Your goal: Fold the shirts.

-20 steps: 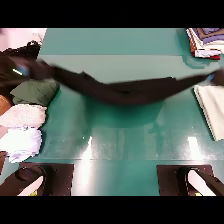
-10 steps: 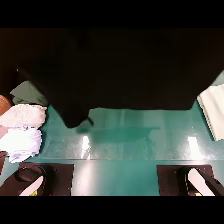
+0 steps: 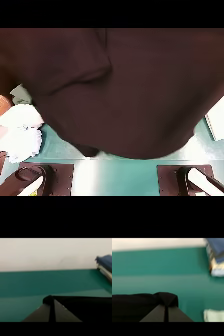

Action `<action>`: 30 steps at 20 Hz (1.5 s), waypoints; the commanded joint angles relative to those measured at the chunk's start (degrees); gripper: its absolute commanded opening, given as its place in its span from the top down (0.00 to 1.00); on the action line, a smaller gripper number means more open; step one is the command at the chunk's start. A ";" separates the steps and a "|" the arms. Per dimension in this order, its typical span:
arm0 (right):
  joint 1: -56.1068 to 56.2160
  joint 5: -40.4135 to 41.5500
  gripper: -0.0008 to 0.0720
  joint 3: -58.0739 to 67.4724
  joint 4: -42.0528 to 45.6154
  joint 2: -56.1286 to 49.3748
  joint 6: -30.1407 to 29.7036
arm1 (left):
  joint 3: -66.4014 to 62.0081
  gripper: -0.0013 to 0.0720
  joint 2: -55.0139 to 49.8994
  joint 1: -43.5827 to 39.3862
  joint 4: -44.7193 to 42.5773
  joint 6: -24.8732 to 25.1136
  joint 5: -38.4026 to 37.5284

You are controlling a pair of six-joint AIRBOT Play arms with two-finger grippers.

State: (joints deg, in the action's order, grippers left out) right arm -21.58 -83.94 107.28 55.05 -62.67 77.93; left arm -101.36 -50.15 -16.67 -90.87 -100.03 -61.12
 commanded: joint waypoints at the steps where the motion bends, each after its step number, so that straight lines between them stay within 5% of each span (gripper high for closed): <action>1: 7.72 -6.88 0.97 -5.33 9.44 -11.45 4.02 | 12.44 0.94 -8.48 0.04 -2.60 -0.50 -0.31; 4: 13.57 -8.07 0.97 -7.06 14.16 -24.28 4.74 | 15.21 0.94 -20.96 0.87 -3.43 -0.50 3.54; 8: 17.55 1.95 0.97 -1.20 14.05 -37.92 4.59 | 15.17 0.94 -36.20 7.67 2.32 -1.11 13.92; 14: 18.23 11.21 0.97 10.47 14.03 -46.18 4.55 | 15.06 0.94 -42.47 12.52 10.73 1.70 28.26; 17: 17.75 10.01 0.97 9.40 14.14 -45.79 4.04 | 15.06 0.94 -42.21 12.52 13.11 10.16 23.19; 21: 17.79 9.27 0.97 -2.19 14.67 -40.76 1.22 | 16.13 0.94 -41.83 12.52 13.11 14.91 3.89; 28: 18.29 12.83 0.97 -18.12 16.46 -37.24 1.07 | 26.08 0.94 -41.88 12.52 15.02 14.08 12.52; 29: 18.25 12.70 0.96 -18.78 16.44 -37.24 1.07 | 26.05 0.90 -41.83 12.52 14.58 12.76 12.52; 30: 18.27 11.96 0.68 -18.84 16.44 -37.27 1.07 | 25.81 0.49 -41.79 12.52 14.60 11.41 12.28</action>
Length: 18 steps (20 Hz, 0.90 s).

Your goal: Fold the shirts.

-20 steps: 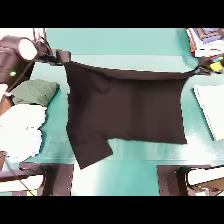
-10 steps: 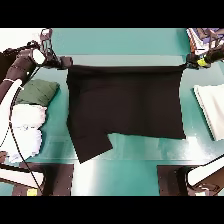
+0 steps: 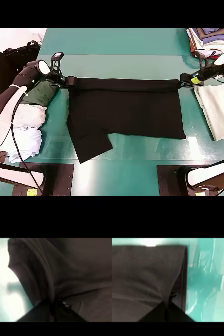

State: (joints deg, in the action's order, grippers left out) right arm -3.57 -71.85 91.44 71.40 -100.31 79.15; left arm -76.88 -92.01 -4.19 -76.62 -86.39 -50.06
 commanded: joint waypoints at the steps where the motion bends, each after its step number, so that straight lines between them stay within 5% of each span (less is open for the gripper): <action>1: 0.24 -1.05 0.39 -2.78 0.09 0.42 -0.15 | 1.29 0.20 0.20 0.07 0.33 -3.26 0.50; 3: -0.44 -5.46 0.39 -0.42 0.13 0.61 -0.13 | 1.29 0.32 1.36 0.07 0.15 -3.72 -3.04; 7: -3.19 -10.78 0.39 -1.92 0.13 7.50 -0.28 | 3.87 0.32 9.94 0.04 -0.81 -2.91 -15.47; 14: -6.19 -9.31 0.39 -19.21 -0.37 24.35 -2.21 | 33.77 0.32 32.83 0.04 6.51 -4.28 -16.87; 18: -6.19 -8.79 0.40 -25.31 -5.44 28.00 -3.78 | 44.52 0.32 37.66 0.04 11.89 -5.31 -15.74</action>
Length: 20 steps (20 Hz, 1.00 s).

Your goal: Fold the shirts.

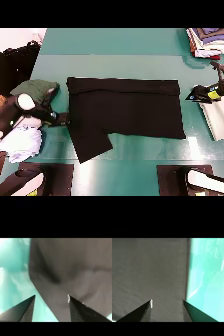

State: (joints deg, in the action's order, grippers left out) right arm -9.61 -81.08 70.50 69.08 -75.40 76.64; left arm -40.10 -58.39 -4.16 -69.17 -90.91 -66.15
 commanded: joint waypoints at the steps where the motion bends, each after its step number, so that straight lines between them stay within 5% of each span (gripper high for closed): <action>1: -0.15 0.22 0.40 -4.85 -3.63 3.15 -1.31 | 9.14 0.32 4.04 0.02 5.44 -0.79 1.25; 12: -0.15 -1.20 0.40 -4.83 -3.58 3.10 -1.29 | 15.34 0.32 4.04 -0.02 11.06 -0.68 9.49; 13: -0.15 -1.66 0.40 -4.83 -3.52 3.08 -1.31 | 15.32 0.40 4.04 -0.02 11.30 -0.83 9.86; 14: -0.46 -2.25 0.40 -4.83 -3.32 3.10 -1.31 | 15.32 0.82 4.04 -0.02 11.69 -0.76 10.27; 15: -0.98 -3.13 0.40 -4.85 -3.32 3.08 -1.31 | 15.13 0.94 4.07 -0.02 12.15 -0.61 10.47; 20: -8.81 -6.14 0.40 -8.52 -2.91 4.31 -1.29 | 9.20 0.94 4.31 -0.02 12.61 1.42 7.19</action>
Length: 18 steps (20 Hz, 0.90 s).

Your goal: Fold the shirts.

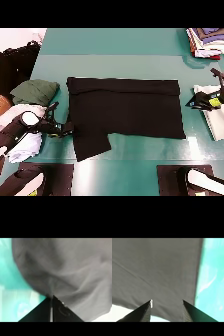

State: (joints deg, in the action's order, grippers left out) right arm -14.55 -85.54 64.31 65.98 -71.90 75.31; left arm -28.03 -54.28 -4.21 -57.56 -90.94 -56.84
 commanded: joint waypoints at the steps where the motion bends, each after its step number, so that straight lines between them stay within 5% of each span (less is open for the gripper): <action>1: -6.01 -1.11 0.40 -5.35 0.22 1.84 0.04 | -4.20 0.94 0.20 0.00 1.03 1.42 -2.32; 7: -14.71 1.60 0.40 -25.53 -0.20 4.48 0.07 | -5.88 0.94 0.20 0.00 1.01 1.44 -1.01; 14: -10.45 8.66 0.40 -30.03 -0.35 4.48 0.44 | -5.88 0.94 0.20 0.00 1.01 1.42 -1.07; 17: -8.09 9.94 0.70 -30.01 -0.39 4.48 0.52 | -5.88 0.94 0.20 0.02 0.94 1.40 -1.27; 18: -7.41 9.94 0.87 -30.01 -0.20 4.48 0.46 | -5.88 0.94 0.20 0.02 0.81 1.40 -1.44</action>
State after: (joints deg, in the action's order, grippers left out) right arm -23.75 -77.32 34.68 65.36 -67.42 75.68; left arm -33.87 -54.13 -4.25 -56.55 -89.52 -58.02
